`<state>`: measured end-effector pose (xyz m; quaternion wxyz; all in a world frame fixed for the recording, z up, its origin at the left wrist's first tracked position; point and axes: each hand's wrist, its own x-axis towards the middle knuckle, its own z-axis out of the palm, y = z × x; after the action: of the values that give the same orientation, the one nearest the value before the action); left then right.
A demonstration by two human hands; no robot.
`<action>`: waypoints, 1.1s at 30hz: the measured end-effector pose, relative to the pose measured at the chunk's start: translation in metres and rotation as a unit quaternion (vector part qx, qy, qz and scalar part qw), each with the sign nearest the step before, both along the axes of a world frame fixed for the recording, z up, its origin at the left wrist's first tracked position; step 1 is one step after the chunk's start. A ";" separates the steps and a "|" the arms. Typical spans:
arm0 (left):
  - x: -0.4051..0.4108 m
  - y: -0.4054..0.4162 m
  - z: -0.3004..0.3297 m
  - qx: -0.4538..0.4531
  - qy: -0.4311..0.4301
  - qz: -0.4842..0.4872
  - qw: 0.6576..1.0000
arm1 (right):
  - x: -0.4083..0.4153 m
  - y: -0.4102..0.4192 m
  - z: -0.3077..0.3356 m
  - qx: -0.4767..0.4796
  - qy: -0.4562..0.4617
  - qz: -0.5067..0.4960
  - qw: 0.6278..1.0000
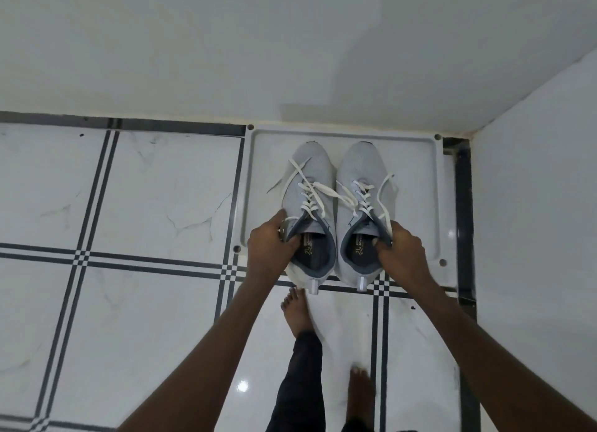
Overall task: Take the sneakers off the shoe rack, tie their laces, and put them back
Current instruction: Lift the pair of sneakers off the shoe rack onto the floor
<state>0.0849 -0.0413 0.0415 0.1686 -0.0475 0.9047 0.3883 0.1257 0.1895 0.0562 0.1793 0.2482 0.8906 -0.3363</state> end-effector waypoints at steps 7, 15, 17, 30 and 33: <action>0.099 -0.014 0.017 -0.031 0.027 0.020 0.999 | 0.089 -0.012 0.009 -0.005 0.028 0.019 0.999; 0.208 -0.028 0.010 -0.040 -0.014 0.012 0.999 | 0.198 -0.025 -0.012 -0.015 0.000 0.020 1.000; 0.225 -0.035 -0.007 -0.048 -0.022 0.020 0.998 | 0.216 -0.034 -0.027 -0.011 -0.016 0.017 1.000; 0.268 -0.077 -0.253 -0.076 -0.022 0.001 0.997 | 0.254 -0.098 -0.259 0.008 -0.042 -0.021 0.999; 0.262 -0.080 -0.320 -0.075 -0.023 0.008 0.997 | 0.244 -0.105 -0.328 0.011 -0.044 -0.026 0.999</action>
<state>0.3468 -0.1210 -0.2783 0.1821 -0.0764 0.9267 0.3197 0.3695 0.0849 -0.2715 0.2064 0.2874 0.8790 -0.3197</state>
